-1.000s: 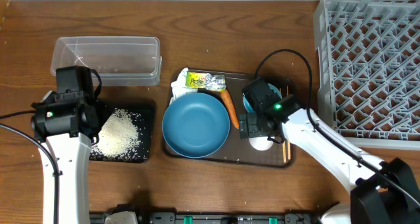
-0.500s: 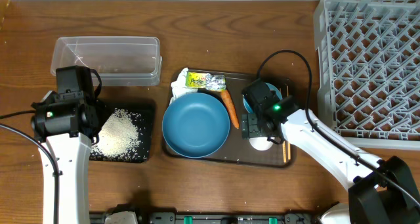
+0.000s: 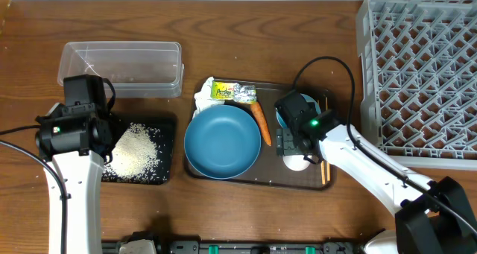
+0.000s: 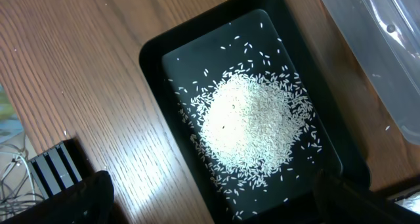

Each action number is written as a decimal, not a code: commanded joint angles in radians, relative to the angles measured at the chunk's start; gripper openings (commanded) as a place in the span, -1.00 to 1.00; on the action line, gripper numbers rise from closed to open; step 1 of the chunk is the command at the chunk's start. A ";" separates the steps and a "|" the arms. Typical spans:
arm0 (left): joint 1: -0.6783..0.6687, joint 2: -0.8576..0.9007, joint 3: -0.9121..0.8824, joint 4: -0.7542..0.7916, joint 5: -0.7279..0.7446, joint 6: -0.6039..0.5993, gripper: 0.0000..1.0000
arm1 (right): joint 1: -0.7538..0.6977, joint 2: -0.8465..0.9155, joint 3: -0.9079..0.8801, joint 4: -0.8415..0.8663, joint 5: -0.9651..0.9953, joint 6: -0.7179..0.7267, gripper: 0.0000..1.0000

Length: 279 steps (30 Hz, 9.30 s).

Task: Sort waste into correct bins and load items into the dishwasher rack
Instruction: 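Grasp the white cup with the right gripper, then carry the white cup right and place it in the dishwasher rack, then move the right gripper back to the light-blue cup on saucer, then lower the right gripper onto the light-blue cup to grasp it, then carry the light-blue cup right and set it in the rack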

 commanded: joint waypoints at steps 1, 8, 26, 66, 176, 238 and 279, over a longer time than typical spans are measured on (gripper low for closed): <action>0.006 0.001 0.011 -0.003 -0.002 -0.005 0.99 | 0.000 0.005 -0.019 0.005 0.029 0.029 0.75; 0.006 0.001 0.011 -0.003 -0.002 -0.005 0.99 | 0.000 0.005 -0.019 0.012 0.032 0.029 0.57; 0.006 0.001 0.011 -0.003 -0.002 -0.005 0.99 | 0.000 -0.046 0.006 -0.017 0.013 0.029 0.22; 0.006 0.001 0.011 -0.003 -0.002 -0.005 0.99 | -1.118 -0.434 0.028 0.434 -0.016 -0.158 0.22; 0.006 0.001 0.011 -0.003 -0.002 -0.005 0.99 | -0.150 0.159 0.156 0.166 -0.041 -0.113 0.75; 0.006 0.001 0.011 -0.003 -0.002 -0.005 0.99 | -1.292 -0.011 0.496 0.111 -0.185 -0.358 0.11; 0.006 0.001 0.011 -0.003 -0.002 -0.005 0.99 | -1.051 -0.109 0.525 0.008 -0.584 -0.311 0.61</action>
